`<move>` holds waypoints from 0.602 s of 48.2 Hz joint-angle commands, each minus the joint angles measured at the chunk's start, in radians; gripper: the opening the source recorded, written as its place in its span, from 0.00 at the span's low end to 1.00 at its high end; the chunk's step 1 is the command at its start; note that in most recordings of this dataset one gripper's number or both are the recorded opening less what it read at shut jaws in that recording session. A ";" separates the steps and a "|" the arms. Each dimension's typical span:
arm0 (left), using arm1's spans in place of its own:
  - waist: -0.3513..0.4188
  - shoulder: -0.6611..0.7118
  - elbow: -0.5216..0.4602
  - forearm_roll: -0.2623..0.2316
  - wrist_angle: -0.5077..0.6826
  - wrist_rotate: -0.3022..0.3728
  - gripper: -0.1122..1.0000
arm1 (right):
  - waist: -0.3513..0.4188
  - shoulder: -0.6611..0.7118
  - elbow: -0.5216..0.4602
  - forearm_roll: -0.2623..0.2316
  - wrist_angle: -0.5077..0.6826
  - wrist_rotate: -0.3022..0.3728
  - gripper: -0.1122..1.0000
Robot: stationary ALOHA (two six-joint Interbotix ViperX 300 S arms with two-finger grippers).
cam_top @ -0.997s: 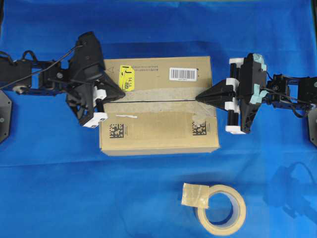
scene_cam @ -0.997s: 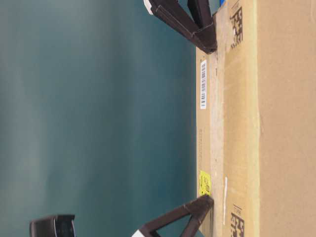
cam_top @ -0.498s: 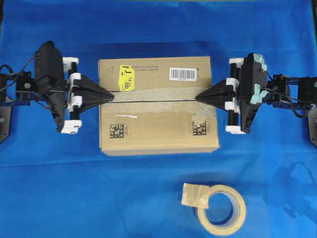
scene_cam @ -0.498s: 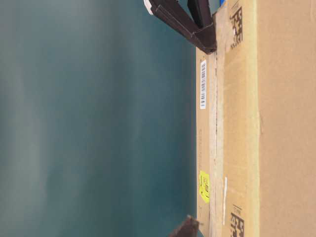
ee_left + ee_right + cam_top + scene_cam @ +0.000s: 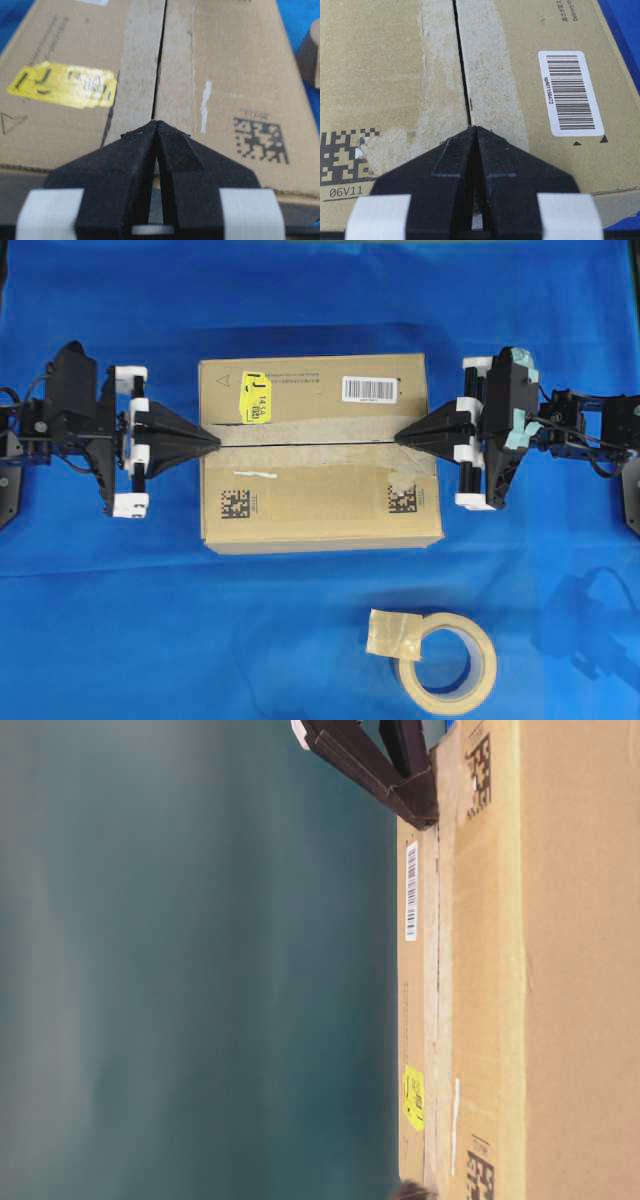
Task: Close the cardboard box.
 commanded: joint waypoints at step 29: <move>-0.003 0.083 -0.038 -0.002 -0.048 0.003 0.10 | -0.003 -0.005 -0.008 0.002 -0.008 0.006 0.10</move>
